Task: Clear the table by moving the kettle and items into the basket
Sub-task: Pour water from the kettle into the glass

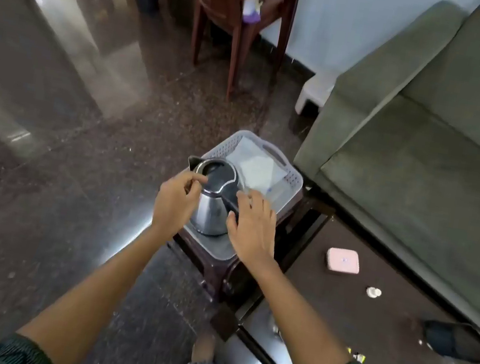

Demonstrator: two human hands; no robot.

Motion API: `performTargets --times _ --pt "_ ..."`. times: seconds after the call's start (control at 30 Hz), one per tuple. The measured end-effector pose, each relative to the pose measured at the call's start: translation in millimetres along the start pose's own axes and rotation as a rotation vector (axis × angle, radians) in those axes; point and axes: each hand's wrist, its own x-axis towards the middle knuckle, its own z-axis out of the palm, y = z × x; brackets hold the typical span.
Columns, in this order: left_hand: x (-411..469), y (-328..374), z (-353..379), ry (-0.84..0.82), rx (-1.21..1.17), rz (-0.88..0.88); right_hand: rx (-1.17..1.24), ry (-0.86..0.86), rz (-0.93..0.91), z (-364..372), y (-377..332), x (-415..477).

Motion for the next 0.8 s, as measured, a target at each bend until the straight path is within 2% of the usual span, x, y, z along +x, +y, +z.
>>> performTargets --times 0.2,0.3,0.47,0.63,0.8 --pt "13.2 -11.5 14.7 0.027 -0.151 -0.056 0.231 -0.106 0.098 19.1 11.2 24.5" --pt "14.4 -14.2 16.3 0.041 -0.214 -0.043 0.445 -0.198 0.258 21.2 13.8 32.8" --pt "20.3 -28.2 27.4 0.068 -0.336 -0.054 0.638 -0.334 0.424 30.6 27.0 50.1" --pt "17.6 -26.8 26.4 0.043 -0.368 -0.067 0.684 -0.316 0.497 34.7 26.3 48.8" --pt "22.2 -18.6 17.9 0.05 -0.406 -0.041 0.788 -0.229 0.535 34.2 22.0 44.6"
